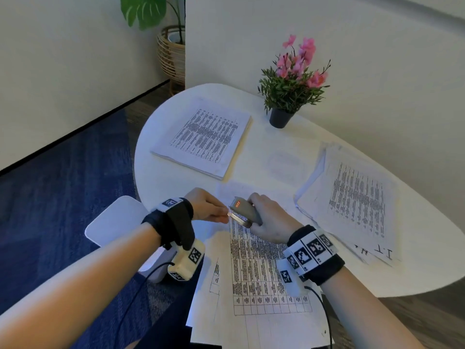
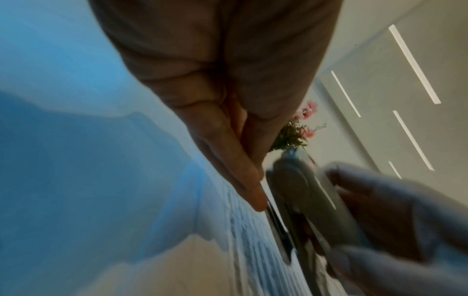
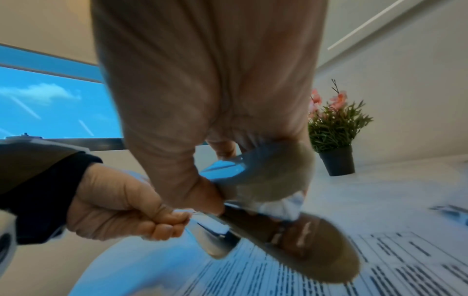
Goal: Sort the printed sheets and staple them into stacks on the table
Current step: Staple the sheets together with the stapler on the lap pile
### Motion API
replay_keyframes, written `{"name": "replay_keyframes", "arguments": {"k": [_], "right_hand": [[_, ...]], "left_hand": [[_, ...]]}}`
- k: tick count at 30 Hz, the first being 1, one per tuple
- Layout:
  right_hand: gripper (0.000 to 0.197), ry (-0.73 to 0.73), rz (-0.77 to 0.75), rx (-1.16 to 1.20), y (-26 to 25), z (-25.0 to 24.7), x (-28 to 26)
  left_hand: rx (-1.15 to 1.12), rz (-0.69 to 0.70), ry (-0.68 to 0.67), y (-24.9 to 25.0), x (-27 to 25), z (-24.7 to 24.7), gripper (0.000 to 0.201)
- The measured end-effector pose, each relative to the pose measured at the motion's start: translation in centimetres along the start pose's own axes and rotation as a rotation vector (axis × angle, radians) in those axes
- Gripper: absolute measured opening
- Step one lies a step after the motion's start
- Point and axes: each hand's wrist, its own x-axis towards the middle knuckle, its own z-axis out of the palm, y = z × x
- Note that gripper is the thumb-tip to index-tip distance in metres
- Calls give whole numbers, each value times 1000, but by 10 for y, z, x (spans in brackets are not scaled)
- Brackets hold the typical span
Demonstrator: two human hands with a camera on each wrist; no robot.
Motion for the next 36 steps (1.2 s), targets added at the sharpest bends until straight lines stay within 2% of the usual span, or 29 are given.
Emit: {"name": "replay_keyframes", "arguments": {"k": [3,6,9,11,13,17,20,22,23,25,27,32,34,36], "right_hand": [[40,17,83,1,15,-5,2],[37,126,246,48,38,-23,10],[26,229,340,-33,60,-44,24],[19,283,419,-19,76,-53,36],[13,292,510,-22,90,-58,46],[25,348,553,32,107,-59,53],[34,539,504,58,104,-54,39],[24,690,432,104,95,-44,21],[17,714,412,145,89,-36,10],[11,634,435,238,81,-14,-14],[18,494,499,244,79,7,-33],[75,141,662,63,83,27,-56],[86,66,684,36,78,28,-57],[88,41,669,34,71,30,-55]], "left_hand": [[-120,31,192,-8,-4,-39,4],[-118,30,467,-38,-14,-101,8],[-43,-104,692,-77,-30,-148,6],[-38,-218,727,-100,-36,-158,9],[-124,-275,684,-118,-31,-157,15],[-163,-339,672,-133,-17,-148,34],[24,-330,652,-131,-15,-143,32],[58,-254,625,-120,-19,-132,29],[66,-208,609,-114,-23,-123,26],[87,-151,549,-99,-31,-103,19],[125,-155,450,-90,-39,-87,19],[218,-174,228,-75,-54,-46,31],[229,-155,144,-71,-56,-28,31],[264,-157,76,-67,-57,-13,32]]}}
